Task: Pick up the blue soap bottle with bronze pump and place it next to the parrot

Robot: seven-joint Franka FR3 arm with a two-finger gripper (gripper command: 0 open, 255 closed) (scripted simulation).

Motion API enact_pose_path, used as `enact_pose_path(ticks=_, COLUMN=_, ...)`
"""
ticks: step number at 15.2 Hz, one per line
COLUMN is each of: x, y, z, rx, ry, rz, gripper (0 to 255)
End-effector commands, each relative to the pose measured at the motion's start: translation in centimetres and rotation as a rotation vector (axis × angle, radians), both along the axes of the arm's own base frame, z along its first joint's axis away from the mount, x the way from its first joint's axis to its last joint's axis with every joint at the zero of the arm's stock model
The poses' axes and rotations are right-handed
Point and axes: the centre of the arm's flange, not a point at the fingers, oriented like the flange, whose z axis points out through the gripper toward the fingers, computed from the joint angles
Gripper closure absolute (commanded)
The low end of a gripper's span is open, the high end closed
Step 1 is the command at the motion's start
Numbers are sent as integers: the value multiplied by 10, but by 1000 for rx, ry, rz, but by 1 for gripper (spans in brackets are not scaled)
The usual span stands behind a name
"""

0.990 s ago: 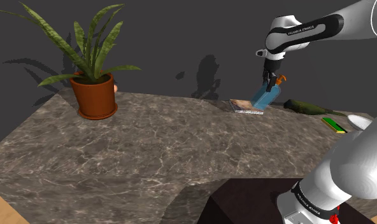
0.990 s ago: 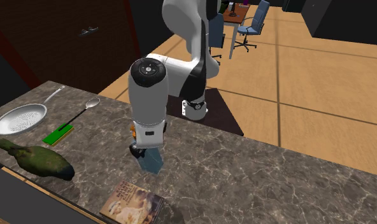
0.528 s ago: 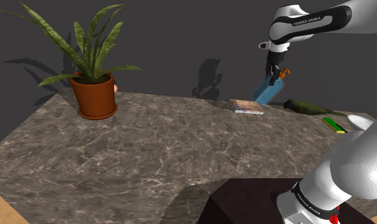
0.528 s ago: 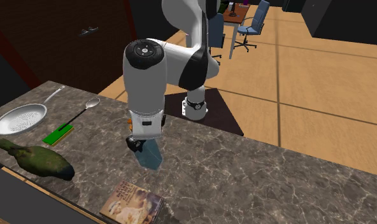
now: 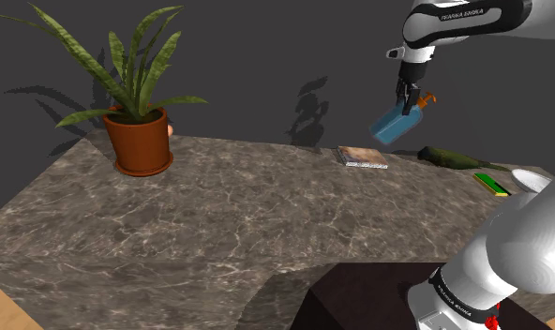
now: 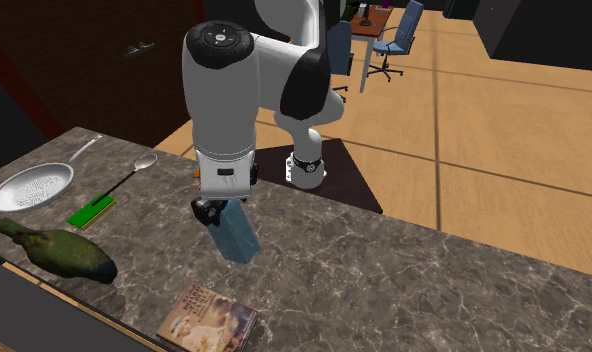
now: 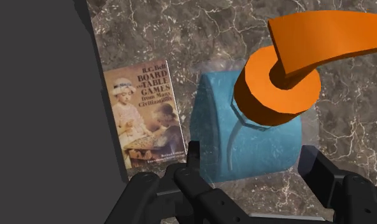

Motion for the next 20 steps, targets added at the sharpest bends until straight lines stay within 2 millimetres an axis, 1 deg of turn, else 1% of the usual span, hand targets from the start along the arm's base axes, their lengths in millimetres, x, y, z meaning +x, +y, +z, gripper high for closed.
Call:
enact_pose_path(ticks=1, x=1, y=-1, z=11, rx=0, ry=0, rz=0, gripper=255)
enact_pose_path(ticks=20, x=1, y=-1, z=111, rx=0, ry=0, rz=0, gripper=255)
